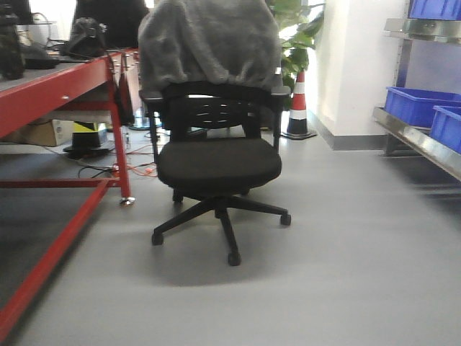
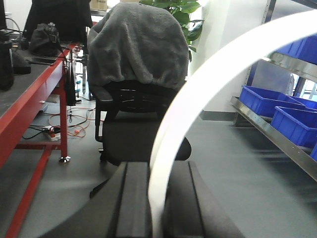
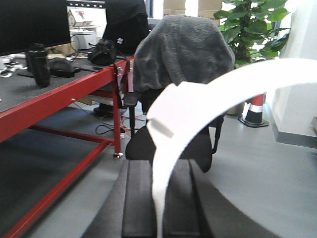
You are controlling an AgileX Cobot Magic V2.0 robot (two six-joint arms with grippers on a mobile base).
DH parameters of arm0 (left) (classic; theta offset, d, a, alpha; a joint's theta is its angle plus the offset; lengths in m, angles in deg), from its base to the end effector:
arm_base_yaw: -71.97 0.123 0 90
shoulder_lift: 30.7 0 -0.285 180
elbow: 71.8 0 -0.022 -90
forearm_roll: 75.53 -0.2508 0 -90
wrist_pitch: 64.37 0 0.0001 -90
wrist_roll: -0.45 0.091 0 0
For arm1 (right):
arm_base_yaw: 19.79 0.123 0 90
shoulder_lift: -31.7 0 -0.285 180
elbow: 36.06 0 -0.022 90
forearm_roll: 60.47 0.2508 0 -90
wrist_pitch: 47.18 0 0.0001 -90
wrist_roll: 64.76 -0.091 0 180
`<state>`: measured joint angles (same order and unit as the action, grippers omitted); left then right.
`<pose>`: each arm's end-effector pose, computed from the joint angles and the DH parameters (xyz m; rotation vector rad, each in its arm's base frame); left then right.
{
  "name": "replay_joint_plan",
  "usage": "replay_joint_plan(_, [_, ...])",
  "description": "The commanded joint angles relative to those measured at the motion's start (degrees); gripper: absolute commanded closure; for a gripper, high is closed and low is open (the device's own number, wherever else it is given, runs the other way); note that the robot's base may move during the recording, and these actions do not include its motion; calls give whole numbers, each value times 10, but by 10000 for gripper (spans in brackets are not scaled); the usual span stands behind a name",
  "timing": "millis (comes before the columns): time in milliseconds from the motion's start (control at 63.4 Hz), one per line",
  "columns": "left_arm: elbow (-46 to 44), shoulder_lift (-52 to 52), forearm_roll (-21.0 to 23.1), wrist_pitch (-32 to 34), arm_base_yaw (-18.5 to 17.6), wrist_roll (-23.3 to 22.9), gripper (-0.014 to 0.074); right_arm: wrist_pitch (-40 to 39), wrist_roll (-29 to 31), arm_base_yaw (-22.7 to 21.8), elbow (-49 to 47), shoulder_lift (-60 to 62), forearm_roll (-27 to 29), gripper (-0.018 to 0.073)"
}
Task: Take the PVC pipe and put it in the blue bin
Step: 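Drive the base past the chair toward the blue bin shelf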
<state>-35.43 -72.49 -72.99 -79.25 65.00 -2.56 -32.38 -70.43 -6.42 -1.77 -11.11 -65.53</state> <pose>0.1183 -0.0155 0.3810 0.0301 1.6262 -0.1763 0.1186 0.0261 0.3911 -0.1587 1.5978 0.1735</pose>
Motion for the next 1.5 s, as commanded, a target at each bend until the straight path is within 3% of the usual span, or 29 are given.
replay_joint_plan(0, [0,2,0,13,-1,-2,708,-15,2,0,1,3,-7,727])
replay_joint_plan(1483, [0,2,0,13,-1,-2,708,-15,2,0,1,3,-7,727])
